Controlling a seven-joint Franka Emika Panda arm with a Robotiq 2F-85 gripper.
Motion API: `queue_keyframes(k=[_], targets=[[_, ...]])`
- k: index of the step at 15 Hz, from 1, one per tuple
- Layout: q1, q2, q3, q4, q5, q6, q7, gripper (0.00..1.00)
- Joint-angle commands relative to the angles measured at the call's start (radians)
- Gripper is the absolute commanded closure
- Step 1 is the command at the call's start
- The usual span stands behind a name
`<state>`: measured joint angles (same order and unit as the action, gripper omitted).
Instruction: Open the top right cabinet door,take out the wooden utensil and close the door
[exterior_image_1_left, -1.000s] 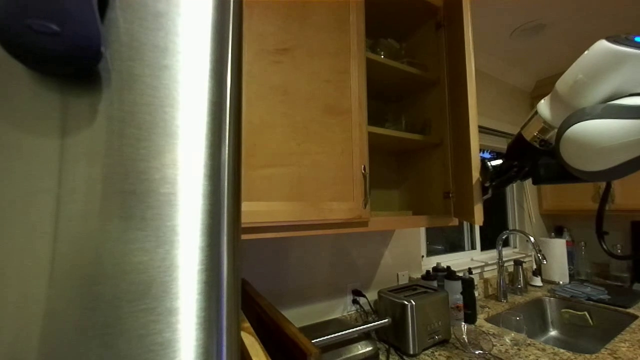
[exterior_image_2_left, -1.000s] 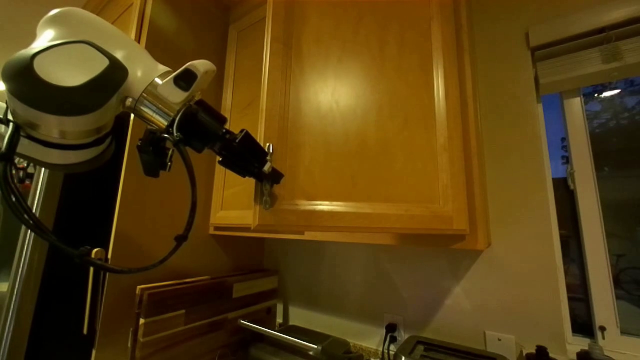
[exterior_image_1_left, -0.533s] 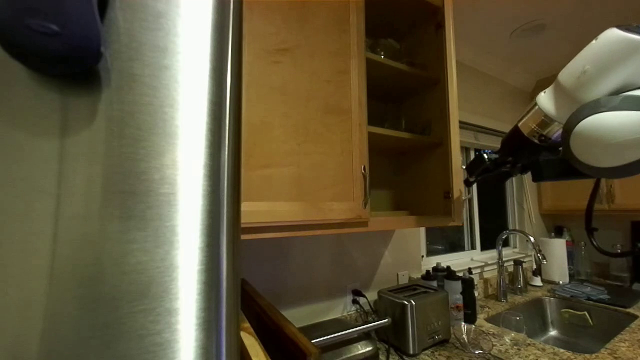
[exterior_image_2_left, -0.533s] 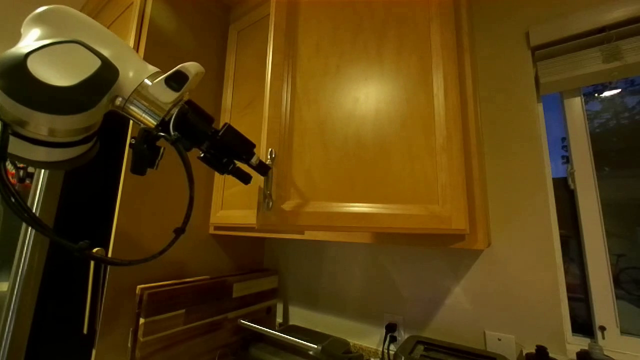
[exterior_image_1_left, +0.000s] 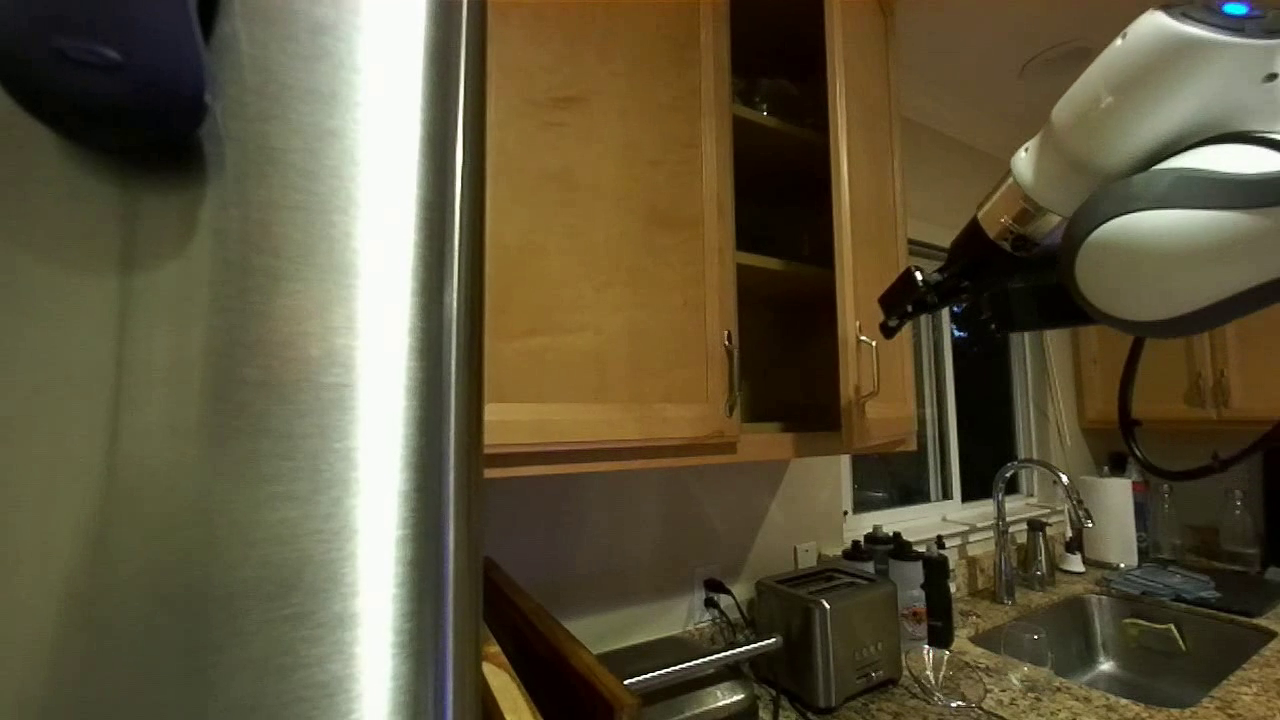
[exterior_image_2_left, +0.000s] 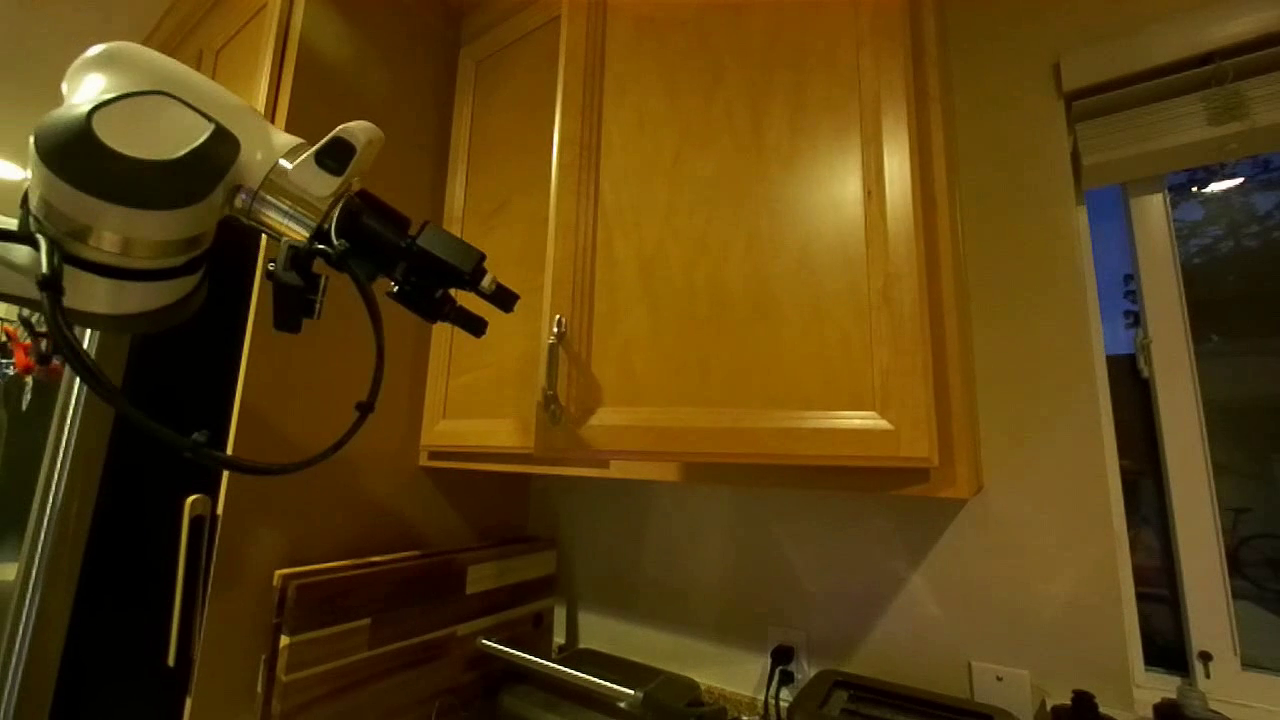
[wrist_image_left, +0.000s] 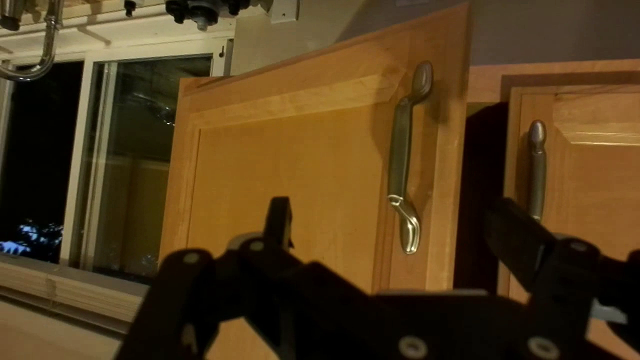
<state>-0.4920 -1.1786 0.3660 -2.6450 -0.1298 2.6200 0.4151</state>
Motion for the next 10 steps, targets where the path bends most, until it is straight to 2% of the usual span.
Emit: queue_keyframes(k=[1,5,10], targets=[[-0.098,0.148,0.080,0.122,-0.021,0.004,0.090,0.00],[-0.179,0.266,0.167,0.244,-0.036,-0.039,0.155,0.00],[-0.282,0.327,0.247,0.358,-0.104,-0.132,0.258,0.00]])
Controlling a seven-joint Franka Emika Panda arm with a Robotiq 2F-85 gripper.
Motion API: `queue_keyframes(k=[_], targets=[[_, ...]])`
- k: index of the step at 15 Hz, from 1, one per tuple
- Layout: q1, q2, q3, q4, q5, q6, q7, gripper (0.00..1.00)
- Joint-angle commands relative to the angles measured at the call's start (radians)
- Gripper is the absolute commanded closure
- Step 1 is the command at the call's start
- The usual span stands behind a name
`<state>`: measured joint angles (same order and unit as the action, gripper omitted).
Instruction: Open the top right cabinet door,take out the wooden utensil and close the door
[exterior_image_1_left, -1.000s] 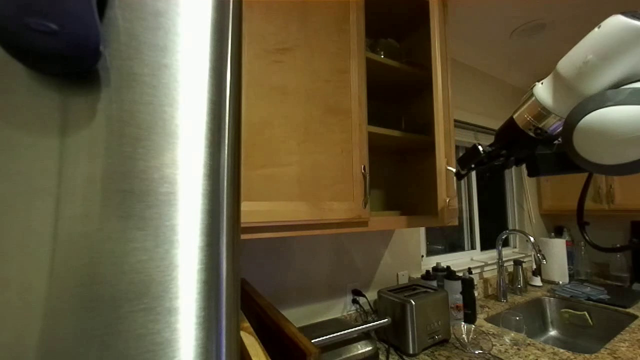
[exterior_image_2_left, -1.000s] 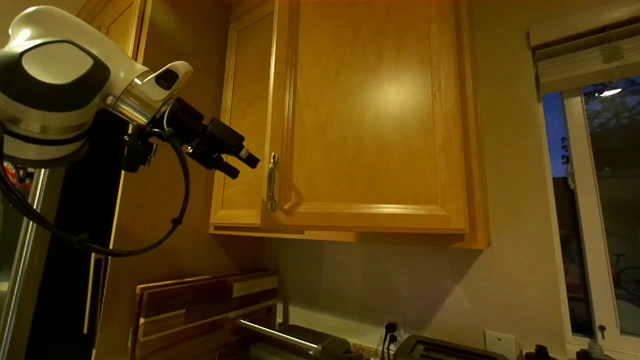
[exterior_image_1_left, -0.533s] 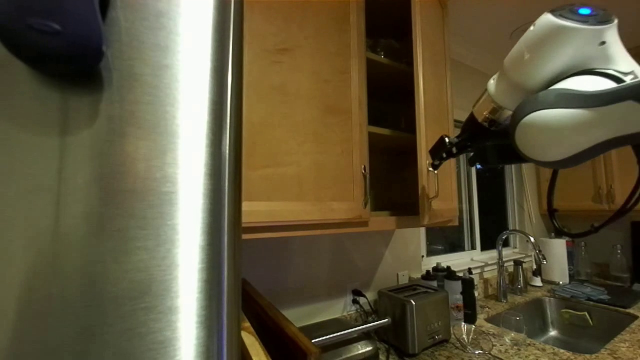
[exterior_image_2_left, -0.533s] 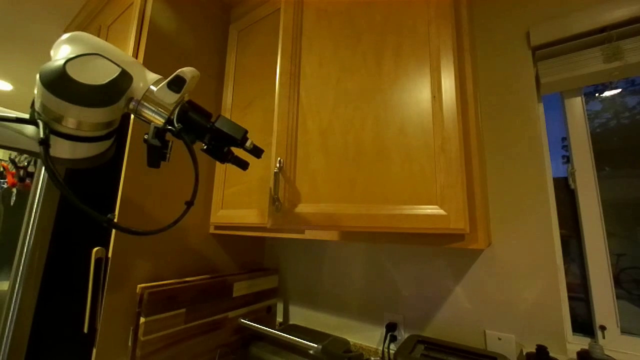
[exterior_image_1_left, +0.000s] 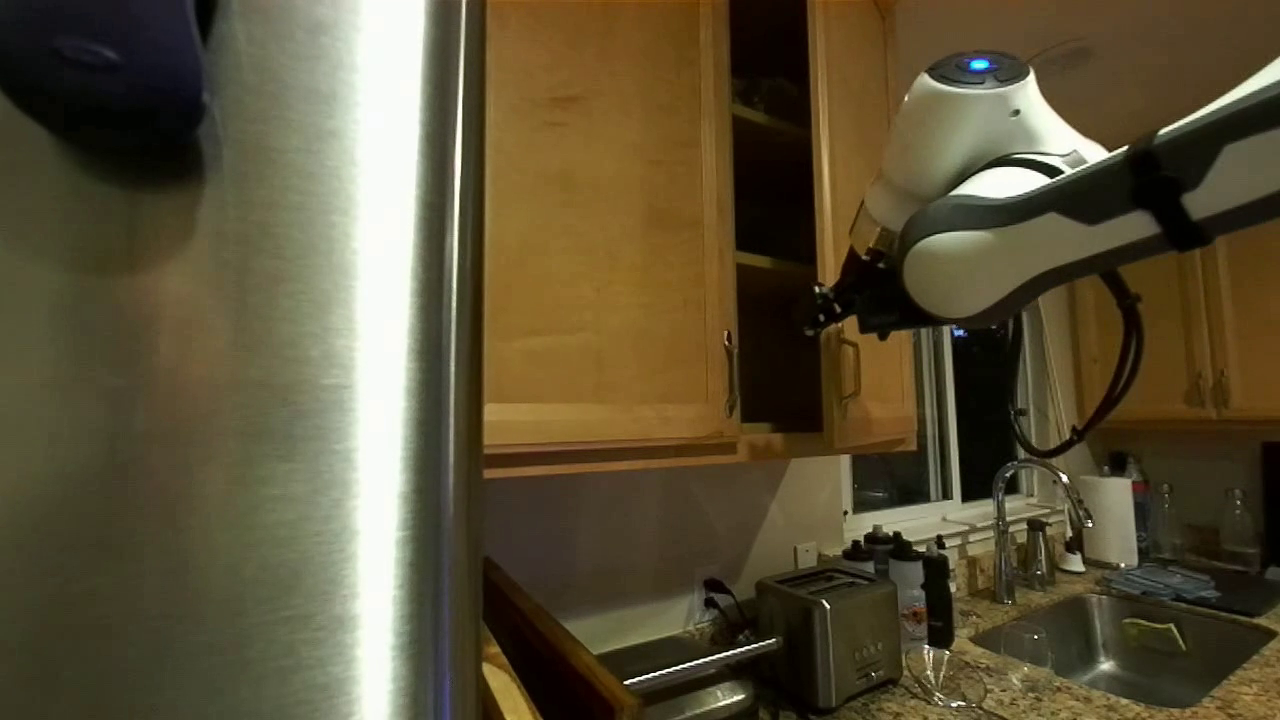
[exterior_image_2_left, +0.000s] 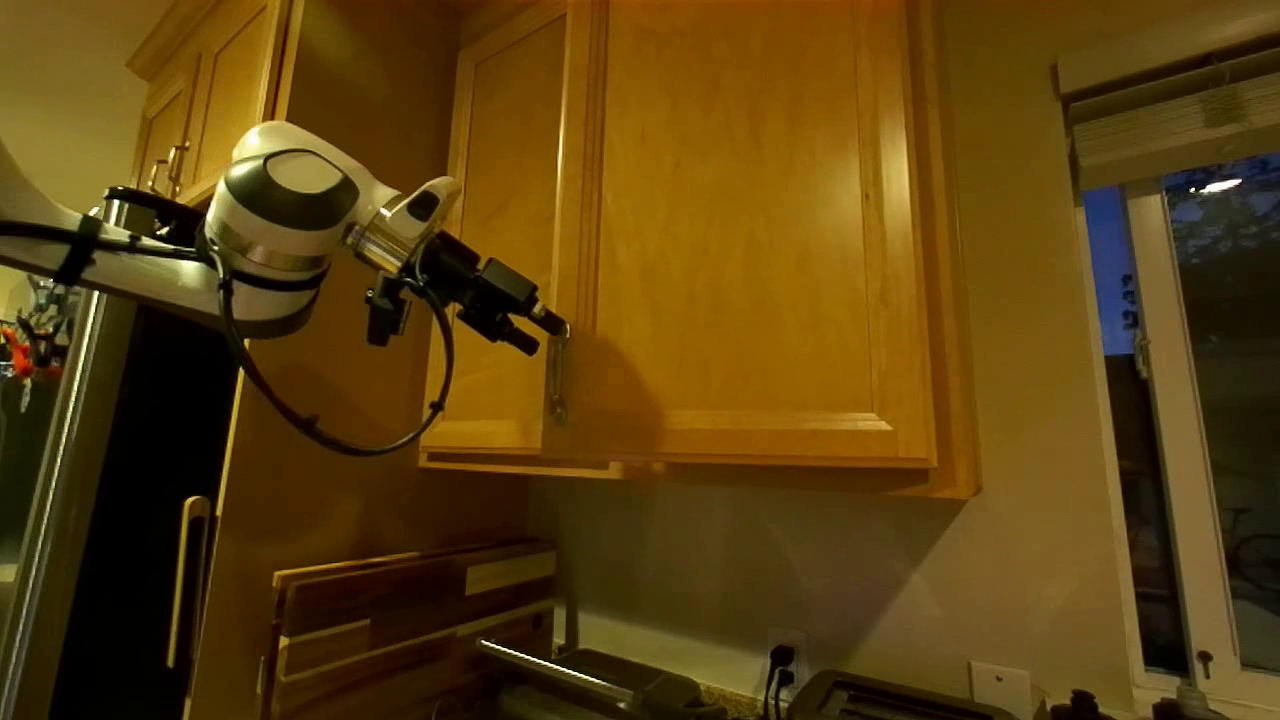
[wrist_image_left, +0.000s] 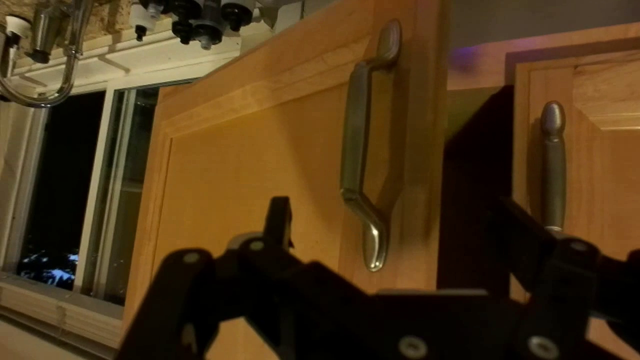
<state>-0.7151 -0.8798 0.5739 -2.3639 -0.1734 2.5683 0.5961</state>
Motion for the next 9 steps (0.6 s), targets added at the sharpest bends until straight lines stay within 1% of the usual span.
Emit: queue_keyframes(k=[1,5,9], targets=[[-0.075,0.035,0.050,0.096,-0.082,-0.106,0.095,0.00],[-0.106,0.076,0.080,0.169,-0.157,-0.211,0.157,0.00],[-0.093,0.130,0.100,0.227,-0.227,-0.291,0.196,0.00]])
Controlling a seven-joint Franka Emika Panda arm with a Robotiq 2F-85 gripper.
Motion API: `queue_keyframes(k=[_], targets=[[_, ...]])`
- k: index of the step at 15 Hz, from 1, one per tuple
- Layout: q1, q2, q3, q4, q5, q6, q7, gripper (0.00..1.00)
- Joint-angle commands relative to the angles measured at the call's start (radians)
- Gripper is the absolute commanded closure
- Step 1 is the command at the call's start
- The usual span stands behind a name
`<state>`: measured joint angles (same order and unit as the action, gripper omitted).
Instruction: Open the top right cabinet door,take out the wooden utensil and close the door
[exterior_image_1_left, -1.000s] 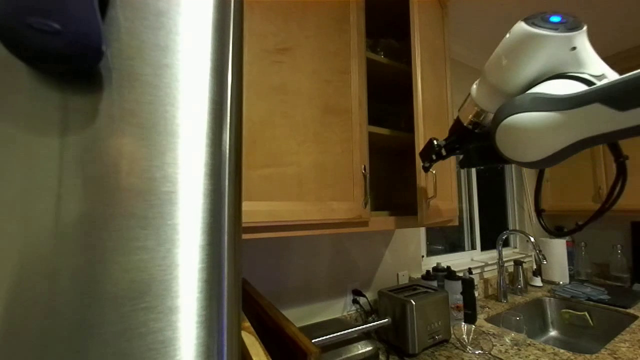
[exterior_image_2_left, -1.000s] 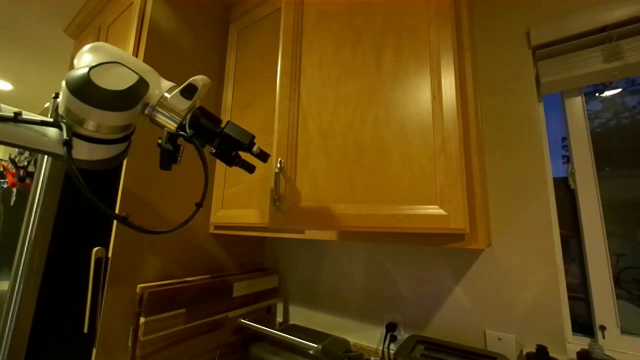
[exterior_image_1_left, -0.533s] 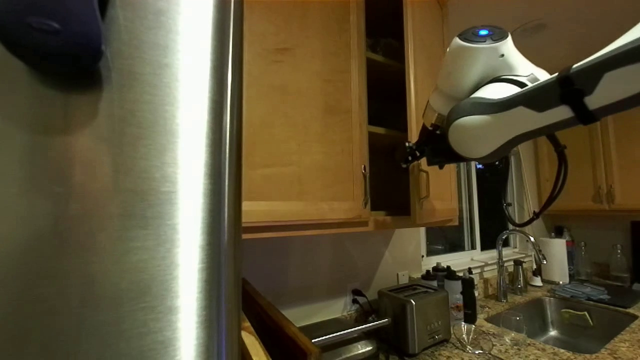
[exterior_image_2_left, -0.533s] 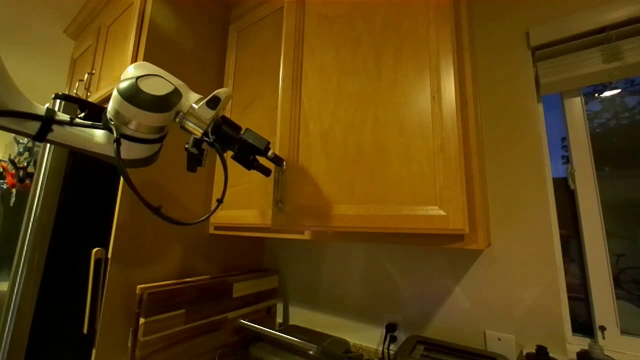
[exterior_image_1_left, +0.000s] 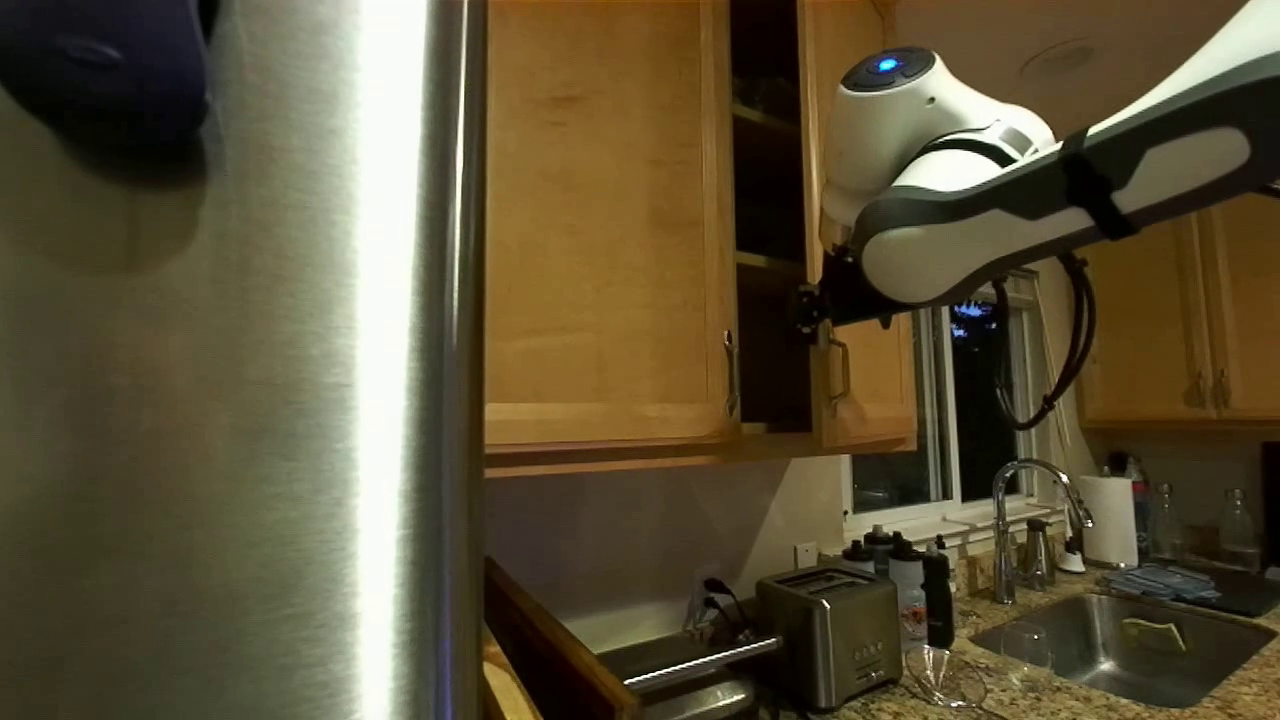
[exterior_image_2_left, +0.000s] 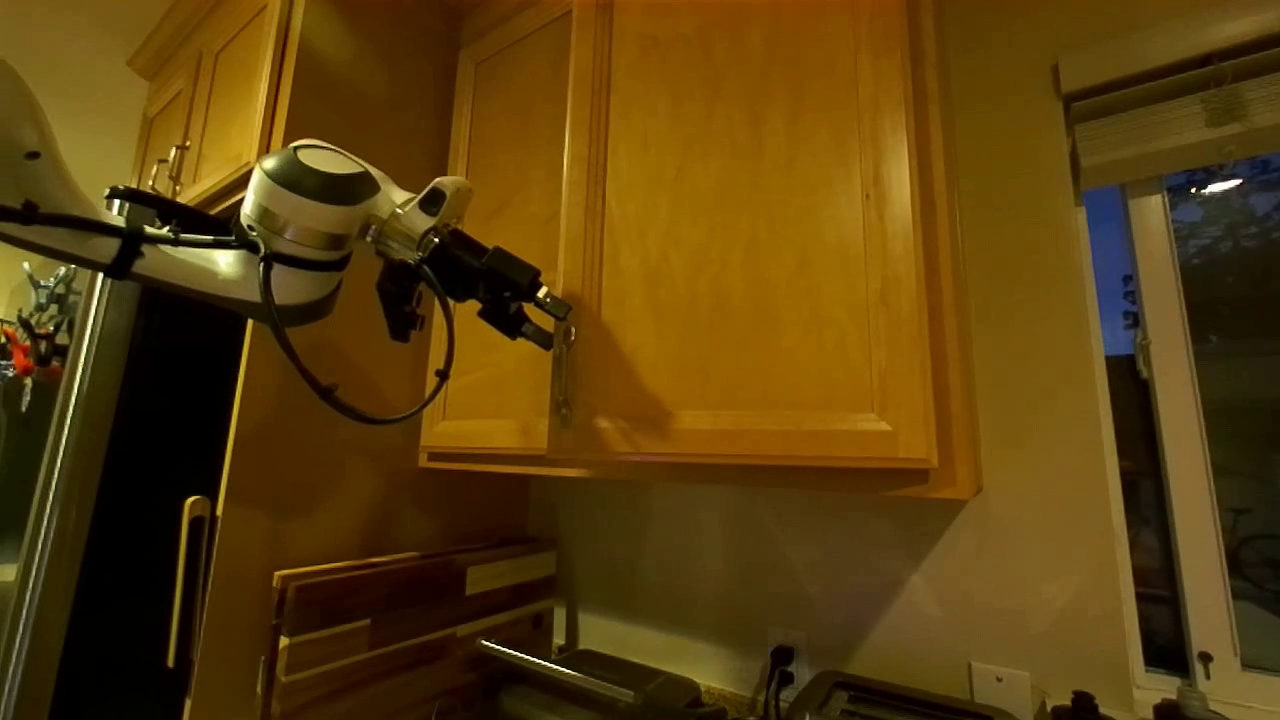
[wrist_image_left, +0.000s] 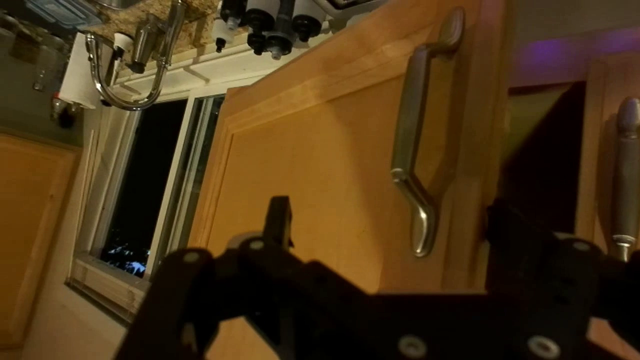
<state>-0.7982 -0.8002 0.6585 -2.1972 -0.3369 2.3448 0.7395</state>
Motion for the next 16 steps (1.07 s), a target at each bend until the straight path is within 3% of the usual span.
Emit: queue_keyframes(k=[1,7,16], targets=[[-0.006,0.064,0.018,0.072,-0.080,-0.084,0.064,0.00],[0.018,0.126,0.021,0.128,-0.178,-0.183,0.106,0.00],[0.155,0.108,-0.090,0.084,-0.270,-0.319,0.140,0.00]])
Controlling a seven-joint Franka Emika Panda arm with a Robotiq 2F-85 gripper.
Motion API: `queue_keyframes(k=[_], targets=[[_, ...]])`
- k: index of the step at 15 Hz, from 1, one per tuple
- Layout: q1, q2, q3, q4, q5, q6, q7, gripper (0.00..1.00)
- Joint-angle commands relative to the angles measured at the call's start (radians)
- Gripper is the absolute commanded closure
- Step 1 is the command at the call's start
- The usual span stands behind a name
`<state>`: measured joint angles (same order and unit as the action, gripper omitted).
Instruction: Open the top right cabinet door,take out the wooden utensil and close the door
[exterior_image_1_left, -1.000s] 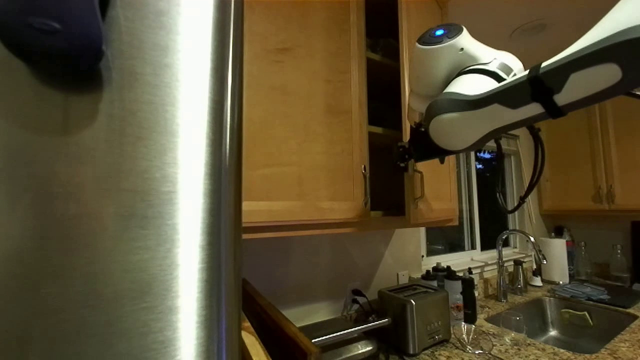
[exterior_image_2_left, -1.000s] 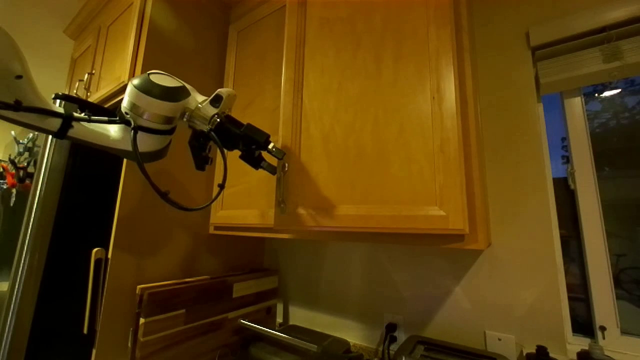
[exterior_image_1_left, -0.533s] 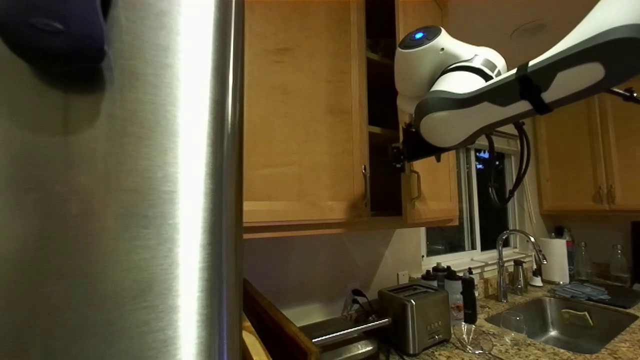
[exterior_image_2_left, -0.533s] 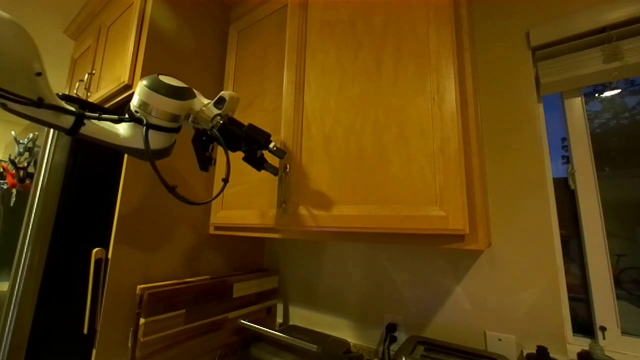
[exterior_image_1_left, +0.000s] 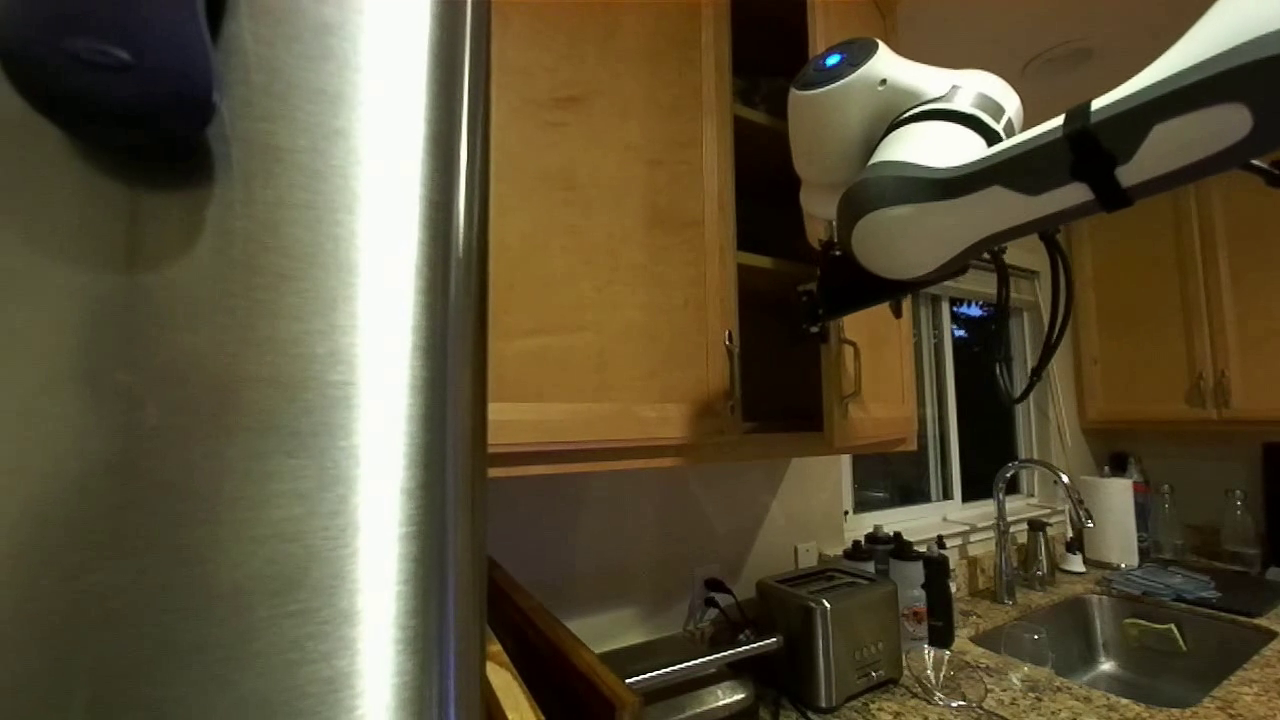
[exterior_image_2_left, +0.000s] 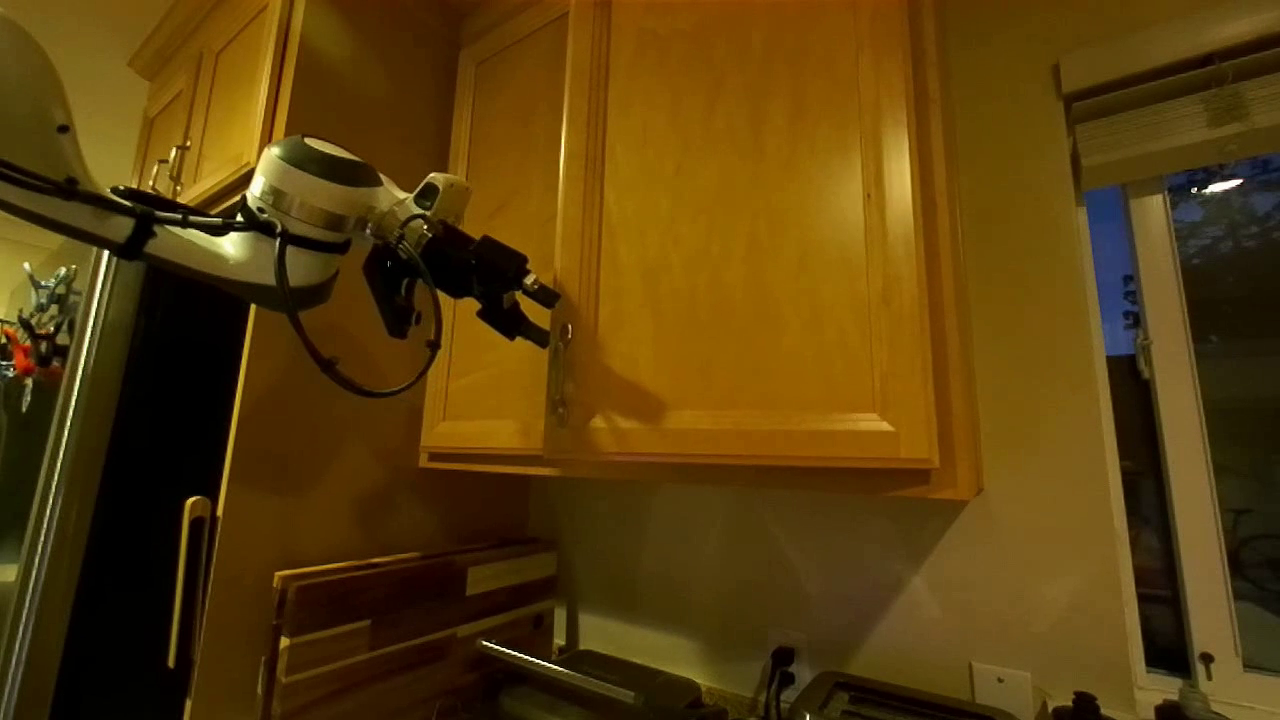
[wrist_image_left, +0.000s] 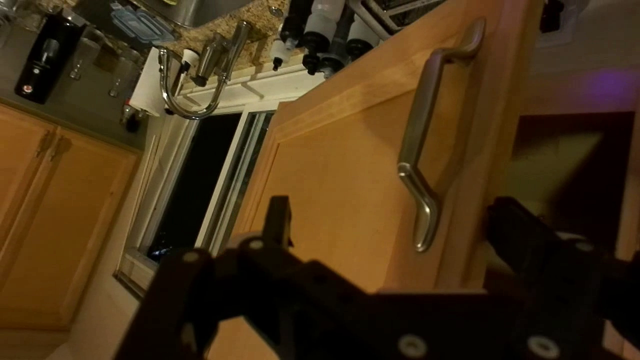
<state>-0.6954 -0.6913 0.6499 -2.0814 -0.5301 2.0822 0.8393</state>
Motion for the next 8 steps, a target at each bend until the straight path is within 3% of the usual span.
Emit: queue_keyframes(k=[1,8], targets=[[0.078,-0.005,-0.102,-0.042,-0.085,-0.071,0.046,0.00],[0.294,-0.032,-0.285,-0.130,-0.175,-0.199,0.104,0.00]])
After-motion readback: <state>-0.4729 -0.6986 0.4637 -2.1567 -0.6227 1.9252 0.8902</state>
